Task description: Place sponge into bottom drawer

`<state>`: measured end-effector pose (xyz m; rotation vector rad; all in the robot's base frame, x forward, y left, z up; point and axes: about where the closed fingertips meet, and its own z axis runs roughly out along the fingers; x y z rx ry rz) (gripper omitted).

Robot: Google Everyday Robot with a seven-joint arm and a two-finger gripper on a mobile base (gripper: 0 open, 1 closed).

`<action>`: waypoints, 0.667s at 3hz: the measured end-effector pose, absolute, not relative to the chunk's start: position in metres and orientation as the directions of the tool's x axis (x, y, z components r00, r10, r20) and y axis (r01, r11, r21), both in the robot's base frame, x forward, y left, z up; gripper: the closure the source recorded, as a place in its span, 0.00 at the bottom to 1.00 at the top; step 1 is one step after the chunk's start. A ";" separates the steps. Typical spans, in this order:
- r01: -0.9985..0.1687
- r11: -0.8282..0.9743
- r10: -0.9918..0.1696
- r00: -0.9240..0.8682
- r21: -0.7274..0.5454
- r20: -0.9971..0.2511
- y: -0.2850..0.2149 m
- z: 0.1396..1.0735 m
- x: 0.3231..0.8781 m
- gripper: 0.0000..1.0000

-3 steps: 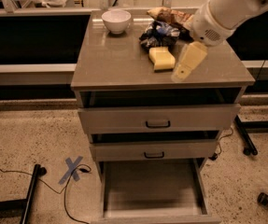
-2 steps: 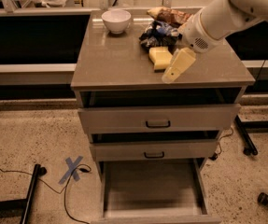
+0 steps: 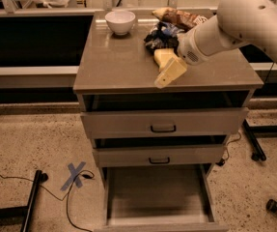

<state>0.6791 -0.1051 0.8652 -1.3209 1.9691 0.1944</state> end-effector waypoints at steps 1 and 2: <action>-0.834 0.490 -0.716 -0.221 -0.253 -0.662 -0.099 0.852 0.695 0.00; -0.801 0.552 -0.688 -0.281 -0.232 -0.669 -0.105 0.844 0.712 0.00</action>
Offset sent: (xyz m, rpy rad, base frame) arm 0.0530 -0.0124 -0.0277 0.0561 0.0407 -0.2104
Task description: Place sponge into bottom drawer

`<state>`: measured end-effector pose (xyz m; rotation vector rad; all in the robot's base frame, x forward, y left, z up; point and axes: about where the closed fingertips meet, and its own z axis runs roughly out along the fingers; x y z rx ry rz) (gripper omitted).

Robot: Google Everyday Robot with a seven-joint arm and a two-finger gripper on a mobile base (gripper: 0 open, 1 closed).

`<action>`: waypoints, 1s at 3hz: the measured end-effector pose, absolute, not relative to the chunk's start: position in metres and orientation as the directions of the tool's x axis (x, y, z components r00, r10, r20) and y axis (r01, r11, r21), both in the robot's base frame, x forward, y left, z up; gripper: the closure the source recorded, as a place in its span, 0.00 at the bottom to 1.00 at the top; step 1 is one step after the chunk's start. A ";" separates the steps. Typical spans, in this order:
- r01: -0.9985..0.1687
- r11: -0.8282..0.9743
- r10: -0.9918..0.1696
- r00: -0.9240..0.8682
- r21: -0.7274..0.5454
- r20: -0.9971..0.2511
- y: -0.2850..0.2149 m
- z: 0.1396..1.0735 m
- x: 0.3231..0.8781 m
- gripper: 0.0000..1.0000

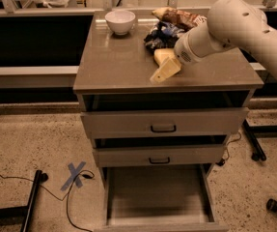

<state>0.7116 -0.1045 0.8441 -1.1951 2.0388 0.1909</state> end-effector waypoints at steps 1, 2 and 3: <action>-0.766 0.608 -0.653 -0.334 -0.208 -0.680 -0.116 0.839 0.720 0.19; -0.746 0.639 -0.627 -0.367 -0.185 -0.688 -0.124 0.835 0.721 0.42; -0.743 0.649 -0.614 -0.382 -0.166 -0.690 -0.128 0.828 0.719 0.65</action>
Offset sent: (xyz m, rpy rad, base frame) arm 0.0094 -0.0348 -0.0107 0.0678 0.0394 -0.1521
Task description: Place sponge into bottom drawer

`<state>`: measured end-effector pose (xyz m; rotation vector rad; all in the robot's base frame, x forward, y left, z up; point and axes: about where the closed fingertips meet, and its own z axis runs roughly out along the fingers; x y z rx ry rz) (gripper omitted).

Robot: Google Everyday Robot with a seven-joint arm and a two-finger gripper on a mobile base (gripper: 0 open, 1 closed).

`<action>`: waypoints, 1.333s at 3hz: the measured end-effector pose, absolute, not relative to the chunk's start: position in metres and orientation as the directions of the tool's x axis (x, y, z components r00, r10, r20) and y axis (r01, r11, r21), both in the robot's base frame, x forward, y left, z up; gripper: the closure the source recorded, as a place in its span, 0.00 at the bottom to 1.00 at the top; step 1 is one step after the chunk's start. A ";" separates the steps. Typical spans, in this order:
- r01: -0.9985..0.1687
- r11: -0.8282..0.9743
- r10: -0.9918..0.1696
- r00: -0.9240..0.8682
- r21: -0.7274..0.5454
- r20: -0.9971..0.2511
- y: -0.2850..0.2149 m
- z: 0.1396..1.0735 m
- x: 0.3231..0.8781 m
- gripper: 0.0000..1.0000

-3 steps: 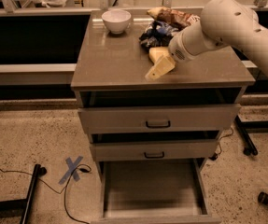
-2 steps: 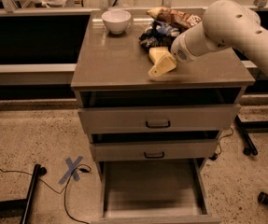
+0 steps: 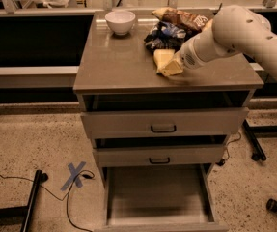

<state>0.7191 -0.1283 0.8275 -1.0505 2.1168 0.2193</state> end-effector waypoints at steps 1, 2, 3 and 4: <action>-0.761 0.630 -0.605 -0.353 -0.157 -0.714 -0.129 0.837 0.713 0.87; -0.811 0.554 -0.602 -0.234 -0.188 -0.763 -0.133 0.890 0.685 1.00; -0.843 0.471 -0.660 -0.143 -0.259 -0.737 -0.168 0.927 0.627 1.00; -0.875 0.457 -0.727 -0.261 -0.162 -0.635 -0.256 0.870 0.536 1.00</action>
Offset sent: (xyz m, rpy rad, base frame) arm -0.0854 -0.0198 0.1365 0.0568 -0.2569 0.3898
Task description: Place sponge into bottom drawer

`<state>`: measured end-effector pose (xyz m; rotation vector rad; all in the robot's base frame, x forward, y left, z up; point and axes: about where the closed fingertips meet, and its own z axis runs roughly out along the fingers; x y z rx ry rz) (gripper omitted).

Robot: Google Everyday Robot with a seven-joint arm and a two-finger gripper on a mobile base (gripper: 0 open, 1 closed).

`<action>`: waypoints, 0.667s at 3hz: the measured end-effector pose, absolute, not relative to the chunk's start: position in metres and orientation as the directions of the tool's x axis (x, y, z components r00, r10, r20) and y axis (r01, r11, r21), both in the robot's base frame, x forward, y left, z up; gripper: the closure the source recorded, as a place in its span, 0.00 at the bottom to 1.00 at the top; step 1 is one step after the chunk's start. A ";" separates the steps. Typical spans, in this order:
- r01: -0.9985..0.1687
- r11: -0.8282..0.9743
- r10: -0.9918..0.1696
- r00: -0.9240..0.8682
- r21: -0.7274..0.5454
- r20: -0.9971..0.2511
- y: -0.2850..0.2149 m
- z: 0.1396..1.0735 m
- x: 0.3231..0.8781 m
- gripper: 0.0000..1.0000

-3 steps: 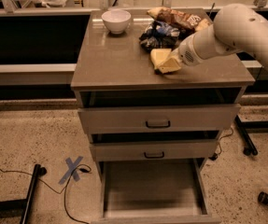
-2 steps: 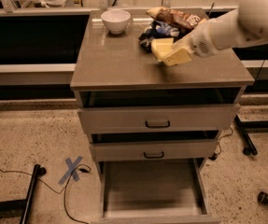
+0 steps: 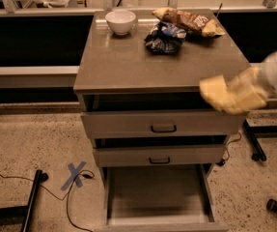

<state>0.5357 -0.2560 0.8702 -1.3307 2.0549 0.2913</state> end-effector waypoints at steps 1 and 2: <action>-0.878 0.475 -0.754 -0.379 -0.048 -0.537 -0.314 0.804 0.479 1.00; -0.878 0.477 -0.755 -0.386 -0.039 -0.529 -0.317 0.801 0.475 1.00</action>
Offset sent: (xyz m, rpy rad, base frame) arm -0.0508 -0.0525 -0.0596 -0.0555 0.1470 -0.0261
